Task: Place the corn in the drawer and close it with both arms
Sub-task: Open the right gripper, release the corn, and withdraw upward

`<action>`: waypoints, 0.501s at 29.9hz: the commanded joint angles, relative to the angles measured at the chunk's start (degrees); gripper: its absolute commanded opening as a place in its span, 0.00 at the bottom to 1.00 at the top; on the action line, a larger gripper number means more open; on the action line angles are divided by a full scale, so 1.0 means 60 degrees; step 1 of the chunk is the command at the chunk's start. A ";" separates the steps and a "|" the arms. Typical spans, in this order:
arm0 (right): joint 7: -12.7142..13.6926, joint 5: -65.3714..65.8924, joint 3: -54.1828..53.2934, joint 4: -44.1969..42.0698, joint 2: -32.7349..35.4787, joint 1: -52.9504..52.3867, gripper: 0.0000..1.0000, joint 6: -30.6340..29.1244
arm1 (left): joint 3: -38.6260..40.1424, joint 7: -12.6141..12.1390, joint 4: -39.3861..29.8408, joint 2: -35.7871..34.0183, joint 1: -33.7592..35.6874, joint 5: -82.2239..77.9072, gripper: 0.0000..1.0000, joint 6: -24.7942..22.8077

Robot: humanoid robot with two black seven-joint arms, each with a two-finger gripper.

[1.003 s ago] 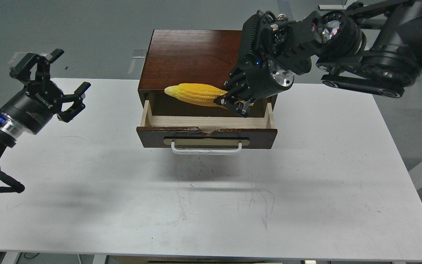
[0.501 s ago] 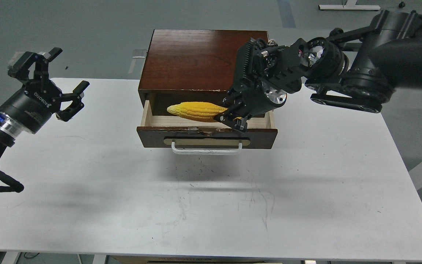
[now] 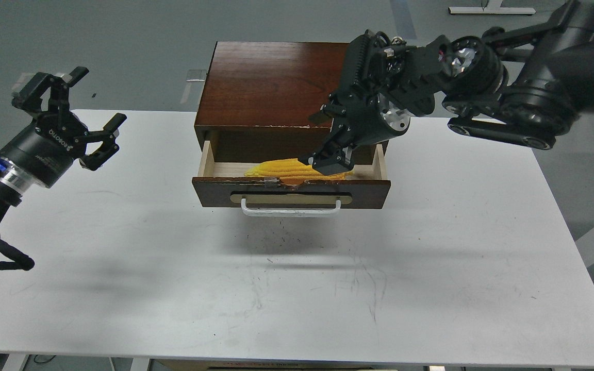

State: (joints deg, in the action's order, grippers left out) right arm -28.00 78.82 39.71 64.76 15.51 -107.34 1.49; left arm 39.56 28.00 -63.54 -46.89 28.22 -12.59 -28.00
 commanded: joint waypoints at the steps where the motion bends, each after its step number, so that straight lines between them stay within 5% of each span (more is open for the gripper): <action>1: 0.0000 -0.1062 -0.0421 0.0412 0.0811 -0.0362 0.97 -0.0044 | -0.0001 0.0000 -0.0001 -0.0008 0.0013 -0.0011 1.00 -0.0001; 10: 0.0000 -0.4754 -0.1871 0.0501 0.3097 0.0763 0.98 -0.0044 | -0.0016 0.0000 -0.0001 -0.0022 0.0101 -0.0040 1.00 -0.0001; 15: 0.0000 -0.7580 -0.4867 0.0253 0.4518 0.4301 0.99 0.0015 | -0.0045 0.0000 -0.0001 -0.0008 0.0160 -0.0040 1.00 -0.0001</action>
State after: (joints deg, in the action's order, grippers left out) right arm -28.00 42.84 21.83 67.42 38.04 -93.93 1.41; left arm 39.46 28.00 -63.52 -47.04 29.00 -12.84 -28.01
